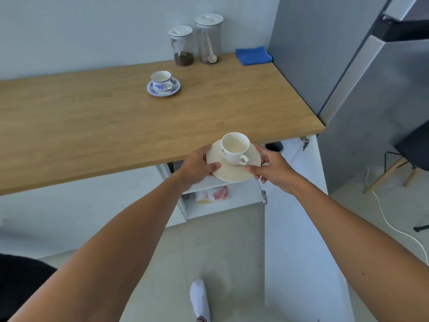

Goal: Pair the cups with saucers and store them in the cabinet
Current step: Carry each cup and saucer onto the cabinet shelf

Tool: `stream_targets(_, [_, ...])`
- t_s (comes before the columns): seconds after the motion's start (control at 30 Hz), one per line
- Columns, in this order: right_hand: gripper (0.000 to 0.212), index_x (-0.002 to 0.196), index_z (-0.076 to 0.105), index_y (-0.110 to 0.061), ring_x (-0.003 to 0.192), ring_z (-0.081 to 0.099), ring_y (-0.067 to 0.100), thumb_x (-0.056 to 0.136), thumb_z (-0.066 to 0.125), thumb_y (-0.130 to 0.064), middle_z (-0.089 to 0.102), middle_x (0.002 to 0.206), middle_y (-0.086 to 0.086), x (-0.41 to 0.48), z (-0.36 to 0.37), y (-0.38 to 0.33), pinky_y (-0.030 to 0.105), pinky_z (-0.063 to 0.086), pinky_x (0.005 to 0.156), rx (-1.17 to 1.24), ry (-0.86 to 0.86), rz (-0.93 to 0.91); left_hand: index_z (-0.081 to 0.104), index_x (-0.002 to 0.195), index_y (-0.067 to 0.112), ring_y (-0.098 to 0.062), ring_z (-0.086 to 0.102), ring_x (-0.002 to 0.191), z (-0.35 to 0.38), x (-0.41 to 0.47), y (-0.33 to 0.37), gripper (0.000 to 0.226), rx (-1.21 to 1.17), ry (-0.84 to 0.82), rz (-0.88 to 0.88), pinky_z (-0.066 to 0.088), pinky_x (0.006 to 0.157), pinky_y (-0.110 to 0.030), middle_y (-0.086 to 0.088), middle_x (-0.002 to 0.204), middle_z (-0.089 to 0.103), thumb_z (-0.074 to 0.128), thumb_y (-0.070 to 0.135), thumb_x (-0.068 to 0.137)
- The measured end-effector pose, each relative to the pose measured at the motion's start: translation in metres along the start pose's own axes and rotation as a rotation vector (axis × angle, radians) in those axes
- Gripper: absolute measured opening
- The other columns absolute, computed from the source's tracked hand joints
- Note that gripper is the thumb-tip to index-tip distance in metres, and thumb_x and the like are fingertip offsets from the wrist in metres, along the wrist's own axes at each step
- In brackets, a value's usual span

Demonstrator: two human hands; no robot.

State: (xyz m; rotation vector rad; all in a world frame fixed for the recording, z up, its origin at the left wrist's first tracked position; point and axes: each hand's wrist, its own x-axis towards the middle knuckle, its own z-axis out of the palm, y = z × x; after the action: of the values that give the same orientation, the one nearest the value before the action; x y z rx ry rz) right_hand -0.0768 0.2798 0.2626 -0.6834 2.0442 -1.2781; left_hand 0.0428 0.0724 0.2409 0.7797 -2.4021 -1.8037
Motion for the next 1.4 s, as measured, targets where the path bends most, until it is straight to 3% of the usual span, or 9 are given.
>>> stream_targets(0.1, [0.055,0.104,0.052,-0.056,0.064,0.058,0.018,0.086,0.075,-0.010,0.062,0.087,0.002,-0.025,0.010,0.010,0.032,0.047,0.057,0.012,0.014,0.017,0.044,0.144,0.020,-0.020,0.061,0.100,0.010,-0.020,-0.014,0.063,0.035,-0.011,0.008,0.059,0.078,-0.031,-0.008,0.118,0.060,0.070,0.016,0.088])
stream_targets(0.23, [0.054,0.101,0.052,-0.058,0.066,0.060,0.018,0.085,0.077,-0.013,0.060,0.090,0.006,-0.039,0.022,0.028,0.034,0.049,0.059,0.018,0.036,0.061,0.044,0.145,0.025,-0.021,0.062,0.092,0.018,-0.031,-0.038,0.064,0.043,-0.025,-0.006,0.058,0.083,-0.035,-0.003,0.109,0.060,0.071,0.017,0.087])
stream_targets(0.4, [0.067,0.142,0.047,-0.033,0.068,0.063,0.018,0.085,0.077,-0.015,0.063,0.100,0.013,-0.028,0.043,0.074,0.034,0.049,0.060,0.000,0.064,0.144,0.041,0.146,0.024,-0.019,0.063,0.088,0.030,-0.019,-0.081,0.066,0.064,-0.060,-0.023,0.057,0.067,-0.021,-0.001,0.104,0.055,0.071,0.018,0.088])
stream_targets(0.53, [0.080,0.150,0.037,-0.034,0.067,0.066,0.014,0.083,0.079,-0.022,0.064,0.107,0.012,-0.002,0.063,0.124,0.026,0.049,0.056,-0.015,0.067,0.198,0.040,0.147,0.025,-0.023,0.061,0.097,0.039,0.004,-0.126,0.065,0.125,-0.084,-0.027,0.061,0.079,-0.033,-0.007,0.115,0.056,0.070,0.022,0.089])
stream_targets(0.67, [0.075,0.146,0.043,-0.038,0.068,0.068,0.013,0.082,0.079,-0.028,0.066,0.102,0.007,0.042,0.073,0.176,0.026,0.051,0.058,-0.038,0.079,0.188,0.035,0.149,0.027,-0.021,0.061,0.097,0.052,0.052,-0.174,0.069,0.131,-0.093,-0.074,0.056,0.079,-0.028,-0.004,0.115,0.055,0.069,0.026,0.089])
stream_targets(0.83, [0.082,0.152,0.035,-0.034,0.071,0.066,0.016,0.084,0.078,-0.023,0.065,0.105,0.012,0.111,0.071,0.241,0.029,0.048,0.059,-0.036,0.103,0.162,0.032,0.150,0.035,-0.021,0.054,0.109,0.071,0.130,-0.227,0.071,0.256,-0.062,-0.045,0.040,0.101,-0.036,0.003,0.117,0.055,0.068,0.039,0.089])
stream_targets(1.07, [0.091,0.155,0.027,-0.024,0.070,0.063,0.014,0.082,0.081,-0.025,0.070,0.089,0.010,0.227,0.048,0.308,0.027,0.045,0.057,-0.132,0.090,0.090,0.040,0.147,0.031,-0.022,0.058,0.109,0.090,0.250,-0.274,0.072,0.313,-0.053,-0.002,0.045,0.095,-0.032,0.002,0.108,0.063,0.073,0.041,0.083])
stream_targets(1.27, [0.095,0.155,0.029,-0.019,0.073,0.065,0.016,0.078,0.084,-0.023,0.066,0.090,0.003,0.315,0.031,0.335,0.026,0.049,0.061,-0.085,0.124,0.085,0.039,0.149,0.023,-0.010,0.051,0.120,0.092,0.338,-0.286,0.074,0.288,-0.051,0.042,0.040,0.094,-0.022,0.009,0.134,0.052,0.074,0.033,0.085])
stream_targets(1.4, [0.092,0.153,0.035,-0.018,0.057,0.059,0.010,0.076,0.086,-0.019,0.067,0.093,0.003,0.361,0.021,0.335,0.018,0.052,0.054,-0.026,0.178,0.088,0.037,0.149,0.025,-0.016,0.049,0.130,0.085,0.382,-0.271,0.092,0.475,-0.038,0.073,0.038,0.111,-0.036,0.007,0.146,0.048,0.071,0.061,0.071])
